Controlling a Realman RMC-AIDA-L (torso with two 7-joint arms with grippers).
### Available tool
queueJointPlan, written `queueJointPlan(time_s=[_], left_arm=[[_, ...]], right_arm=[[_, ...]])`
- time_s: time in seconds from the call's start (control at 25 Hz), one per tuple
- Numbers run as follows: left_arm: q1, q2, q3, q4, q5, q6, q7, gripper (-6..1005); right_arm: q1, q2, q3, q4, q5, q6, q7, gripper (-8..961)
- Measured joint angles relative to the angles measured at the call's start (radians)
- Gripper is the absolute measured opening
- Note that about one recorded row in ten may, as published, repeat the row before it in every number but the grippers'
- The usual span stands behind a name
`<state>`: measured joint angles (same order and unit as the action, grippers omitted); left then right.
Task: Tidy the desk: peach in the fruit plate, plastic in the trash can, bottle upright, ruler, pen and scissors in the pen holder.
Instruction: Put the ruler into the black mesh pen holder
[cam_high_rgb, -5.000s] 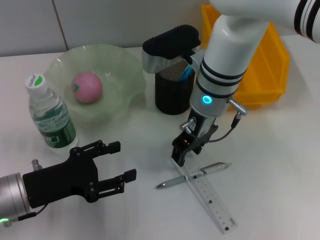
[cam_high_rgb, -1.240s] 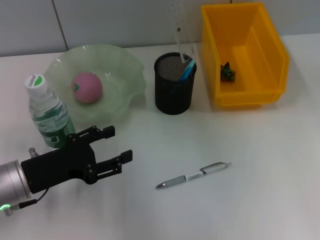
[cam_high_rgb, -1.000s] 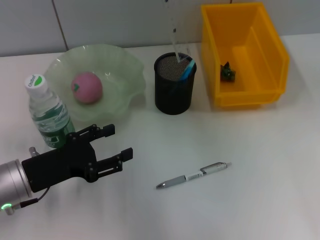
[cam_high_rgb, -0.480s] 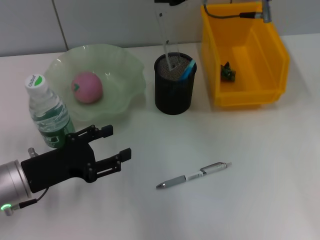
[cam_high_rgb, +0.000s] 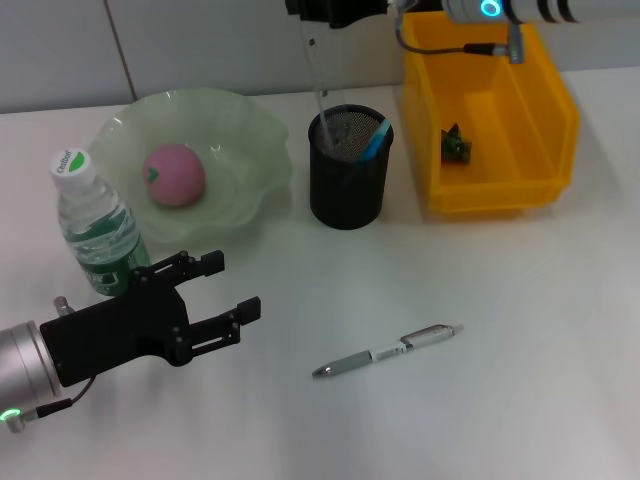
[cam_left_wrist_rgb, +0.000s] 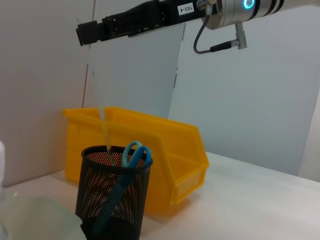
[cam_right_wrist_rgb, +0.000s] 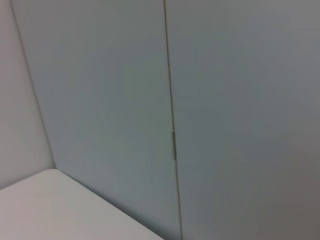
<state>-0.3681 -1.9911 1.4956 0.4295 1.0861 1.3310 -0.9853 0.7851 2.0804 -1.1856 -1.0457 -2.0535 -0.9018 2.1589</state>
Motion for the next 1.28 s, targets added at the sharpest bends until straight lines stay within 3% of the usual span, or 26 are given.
queueJointPlan(time_s=[0.48,1.28], left_arm=[[0.0,0.0,0.0,0.0,0.0,-0.001,0.002,773],[0.003,0.0,0.0,0.0,0.0,0.003,0.008,772]], right_arm=[[0.002,0.0,-0.013,0.118,0.104,0.054,-0.116,428],[-0.031,-0.002,-0.002,0.156,0.106,0.053,-0.122,443]])
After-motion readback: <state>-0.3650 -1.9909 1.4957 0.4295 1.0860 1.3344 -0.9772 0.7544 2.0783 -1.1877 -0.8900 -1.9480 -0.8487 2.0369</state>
